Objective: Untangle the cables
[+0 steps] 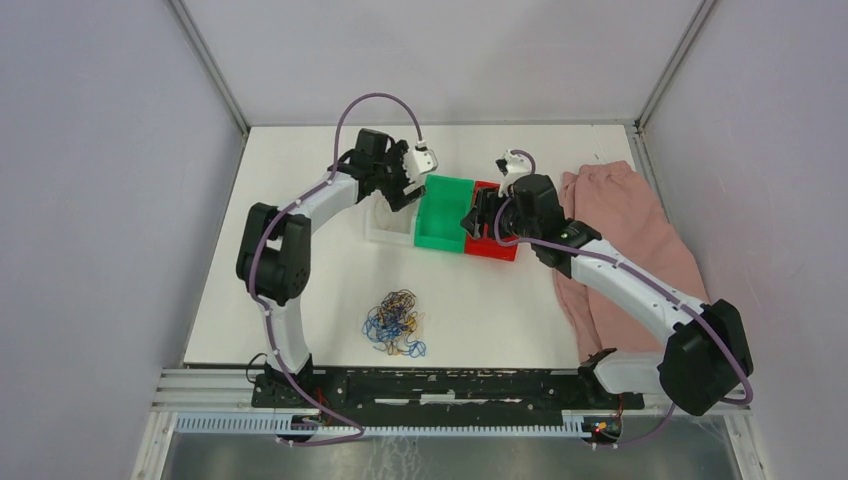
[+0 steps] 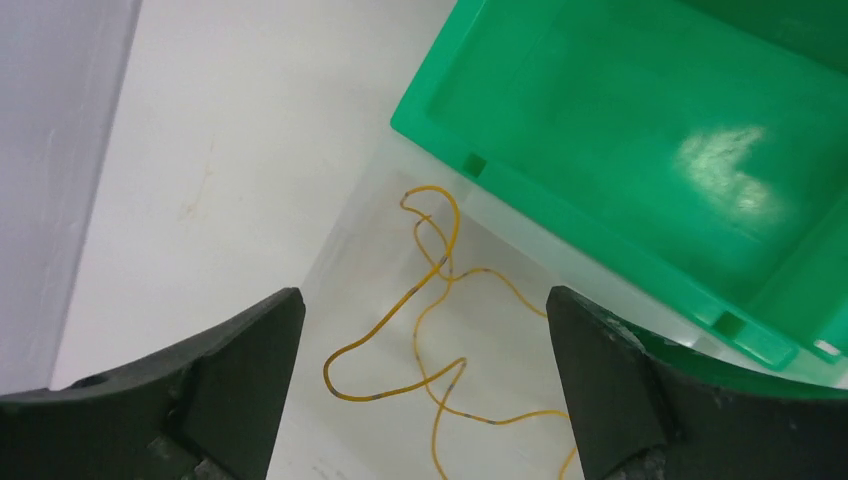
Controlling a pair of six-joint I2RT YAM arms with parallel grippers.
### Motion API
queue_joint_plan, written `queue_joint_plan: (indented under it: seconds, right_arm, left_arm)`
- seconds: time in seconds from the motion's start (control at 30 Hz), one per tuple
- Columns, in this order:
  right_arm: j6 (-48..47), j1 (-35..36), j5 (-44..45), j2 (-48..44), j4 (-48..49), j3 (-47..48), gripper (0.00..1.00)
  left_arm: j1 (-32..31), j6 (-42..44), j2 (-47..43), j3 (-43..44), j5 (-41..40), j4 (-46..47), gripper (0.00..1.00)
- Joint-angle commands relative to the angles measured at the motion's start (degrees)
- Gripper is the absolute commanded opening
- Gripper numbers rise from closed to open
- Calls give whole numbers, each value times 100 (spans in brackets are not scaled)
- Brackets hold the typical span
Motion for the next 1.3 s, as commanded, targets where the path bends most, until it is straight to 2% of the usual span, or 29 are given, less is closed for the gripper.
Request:
queue_joint_plan:
  seconds: [0.0,0.2,0.33,0.47,0.67,0.87,1.0,1.07,1.13,1.27]
  right_arm:
    - [72,-35,124,-218,85,169,68]
    - [-34,-29,168,-287,-185,380,79]
    - [-55,-31,35,-205,-209,414,81]
    - [-63,-24,-231,10,-203,501,81]
    - [-208,88,-216,175,-206,552,81]
    - [-647,872,-135,589,-237,788,78]
    - [-991,1459,-637,1041,-161,1049,75]
    - [-1119,1593,-1157,1240,-123,1184,75]
    - [-1270,1720,-1636,1432,-210,1316,72]
    - [-1669,1987,-1998,1678,-735,1526,70]
  left_arm:
    - [75,-198,-53,569,685,-710,100]
    - [128,-475,-193,1455,1120,-2274,99]
    - [251,-929,-468,1903,1452,-3281,99]
    - [327,-1207,-951,1887,1420,-3843,99]
    - [344,-1831,-1729,1417,876,-3945,99]
    - [391,-2055,-2521,551,746,-4455,99]
    - [558,-2111,-3473,-602,713,-4361,99]
    - [679,-2110,-3884,-1011,679,-4329,99]
    - [807,-2132,-4209,-1270,704,-4335,99]
    - [909,-2011,-4697,-1654,675,-4350,99]
